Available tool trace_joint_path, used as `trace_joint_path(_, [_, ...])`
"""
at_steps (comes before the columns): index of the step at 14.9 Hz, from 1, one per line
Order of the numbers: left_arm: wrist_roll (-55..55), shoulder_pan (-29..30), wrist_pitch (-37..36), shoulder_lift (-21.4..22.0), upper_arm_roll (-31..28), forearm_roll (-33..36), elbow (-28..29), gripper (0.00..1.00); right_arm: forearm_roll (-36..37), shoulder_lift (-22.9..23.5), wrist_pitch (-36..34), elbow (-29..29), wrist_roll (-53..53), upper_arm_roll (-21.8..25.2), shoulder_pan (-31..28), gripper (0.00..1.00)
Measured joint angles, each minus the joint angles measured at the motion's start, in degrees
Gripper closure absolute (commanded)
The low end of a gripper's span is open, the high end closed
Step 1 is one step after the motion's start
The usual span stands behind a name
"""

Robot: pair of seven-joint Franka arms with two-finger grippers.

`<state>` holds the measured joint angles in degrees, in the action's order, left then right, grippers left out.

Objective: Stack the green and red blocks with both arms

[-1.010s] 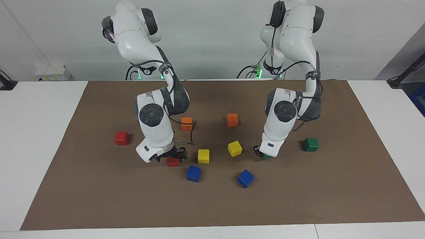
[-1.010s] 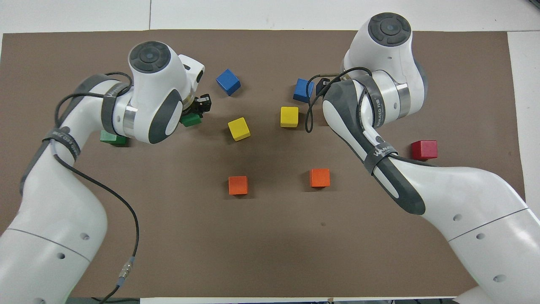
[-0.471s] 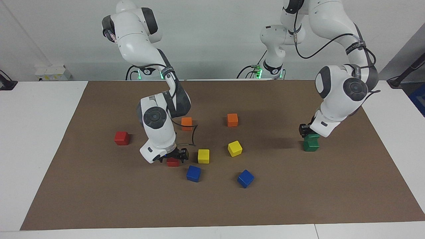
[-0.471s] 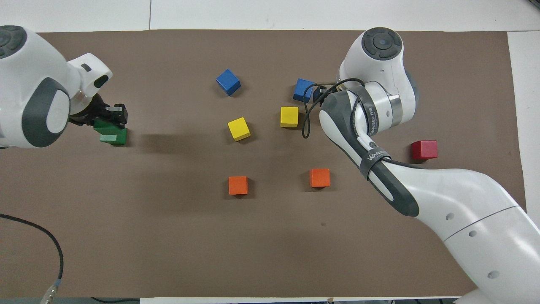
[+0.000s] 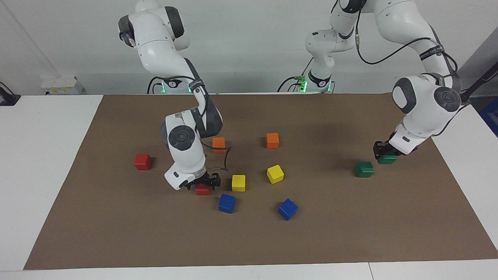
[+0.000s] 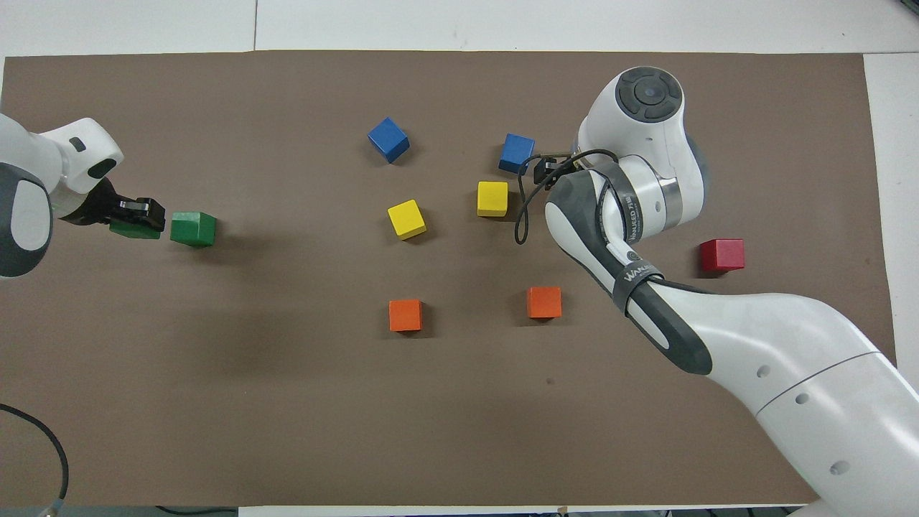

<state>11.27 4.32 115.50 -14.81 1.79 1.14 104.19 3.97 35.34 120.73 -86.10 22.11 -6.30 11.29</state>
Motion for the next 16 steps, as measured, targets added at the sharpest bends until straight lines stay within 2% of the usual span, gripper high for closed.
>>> trace_joint_path(1, [1.1,-0.19,0.64,0.0,0.19,-0.37,0.54,1.0,0.0,-0.05,0.44,-0.44,0.0,0.0,0.0,0.0])
trace_joint_path(2, [1.75,-0.22,0.86,0.0,0.33,-0.51,0.8,1.0,0.0,-0.11,0.83,-0.8,0.01,0.0,0.0,0.09])
trace_joint_path(3, [2.1,-0.22,1.04,0.0,0.36,-1.04,0.92,1.0,0.0,-0.19,0.97,-1.05,0.01,0.0,0.0,0.28])
trace_joint_path(4, [2.18,-0.22,1.37,0.0,0.36,-2.2,0.96,1.0,-0.01,-0.28,0.97,-1.16,0.02,0.0,0.0,0.78])
trace_joint_path(5, [1.8,-0.23,1.74,0.0,0.36,-3.35,1.02,1.0,-0.01,-0.36,0.97,-1.23,0.02,0.0,-0.01,1.0])
trace_joint_path(9, [-1.4,-0.7,3.37,0.01,0.44,-4.2,1.7,1.0,-0.03,-0.55,0.56,-1.37,0.06,0.01,-0.02,1.0])
trace_joint_path(12, [-1.78,-1.03,5.12,0.0,0.44,-4.22,3.08,1.0,-0.03,-1.34,-2.59,-0.42,0.07,0.1,-0.47,1.0])
trace_joint_path(16, [-2.22,-1.04,5.32,0.0,0.36,-4.23,3.39,1.0,0.05,-6.54,-8.78,2.27,-0.87,0.27,-3.34,1.0])
